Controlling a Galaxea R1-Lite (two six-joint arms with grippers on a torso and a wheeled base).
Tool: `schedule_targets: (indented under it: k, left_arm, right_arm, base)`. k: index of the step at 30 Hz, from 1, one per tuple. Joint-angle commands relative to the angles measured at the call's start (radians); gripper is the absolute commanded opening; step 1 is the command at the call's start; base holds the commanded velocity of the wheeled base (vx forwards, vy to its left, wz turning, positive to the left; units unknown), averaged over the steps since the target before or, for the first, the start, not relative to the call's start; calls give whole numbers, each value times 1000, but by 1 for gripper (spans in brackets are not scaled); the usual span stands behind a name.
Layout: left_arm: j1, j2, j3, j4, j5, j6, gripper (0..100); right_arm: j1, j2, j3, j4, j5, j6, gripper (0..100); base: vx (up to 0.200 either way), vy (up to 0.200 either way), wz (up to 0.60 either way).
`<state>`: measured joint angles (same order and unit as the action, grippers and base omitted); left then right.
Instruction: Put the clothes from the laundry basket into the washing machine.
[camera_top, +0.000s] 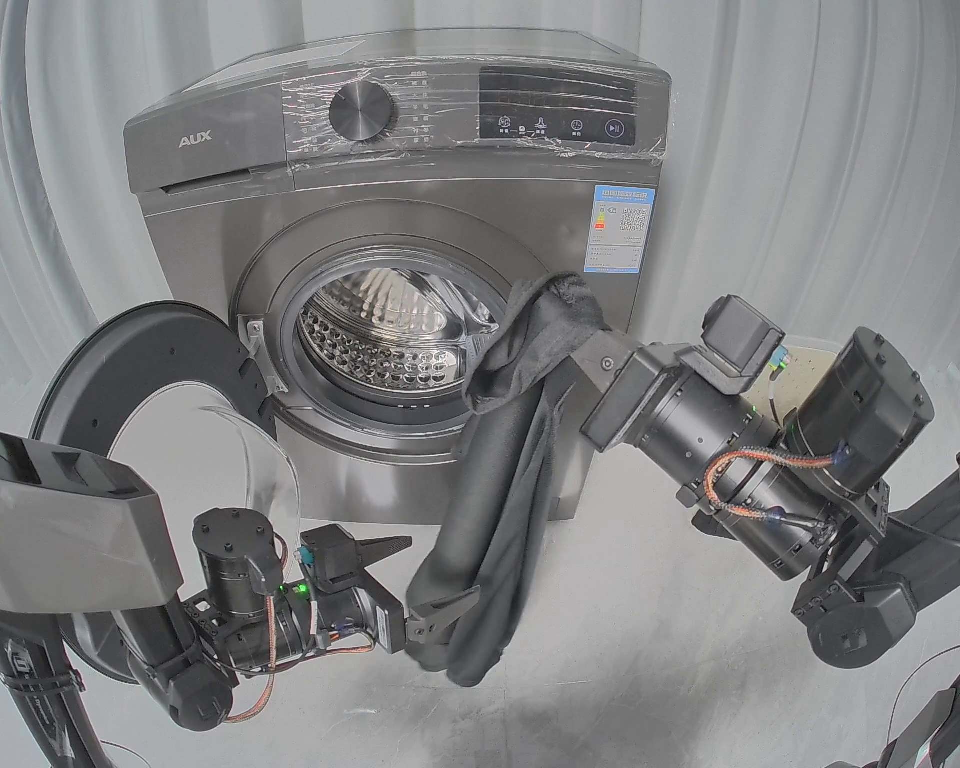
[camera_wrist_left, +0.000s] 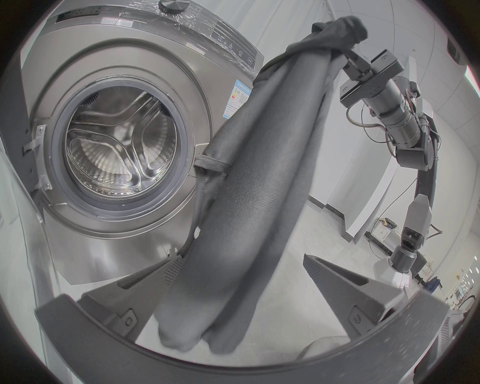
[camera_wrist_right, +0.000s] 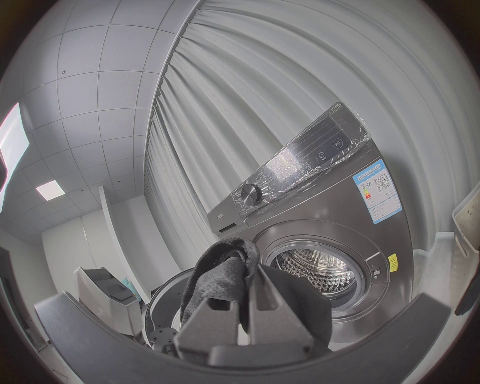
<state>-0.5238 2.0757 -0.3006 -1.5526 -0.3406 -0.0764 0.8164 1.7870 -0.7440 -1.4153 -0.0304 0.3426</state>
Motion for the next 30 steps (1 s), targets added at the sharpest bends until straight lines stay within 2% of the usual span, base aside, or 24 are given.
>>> schedule_targets:
  k: [1,7,8,10,11,21,28,30]
  left_arm:
    - [-2,75,-61,-1,-3,1,100]
    - [-2,145,-158,-1,2,4,100]
    - [7,188,-213,0,8,26,100]
    - [10,221,-239,0,22,60,100]
    - [10,233,-245,0,31,72,0]
    - [-4,218,-201,-3,26,83,0]
    - [-5,61,-74,-3,-11,70,0]
    - [-7,18,-54,-3,-21,70,0]
  right_arm:
    - [9,3,-3,-1,-2,0,0]
    - [15,3,-5,-2,-3,1,0]
    - [26,2,-5,-4,-6,1,0]
    - [29,-1,-5,-4,-6,1,0]
    - [29,-3,-5,-4,-8,1,0]
    - [0,-5,-21,-2,-9,3,0]
    - [-86,43,-71,-4,-2,4,0]
    - [-92,58,-74,-2,0,21,0]
  base:
    - [0,0,0]
    - [0,0,0]
    - [0,0,0]
    - [0,0,0]
    - [0,0,0]
    - [0,0,0]
    - [0,0,0]
    - [0,0,0]
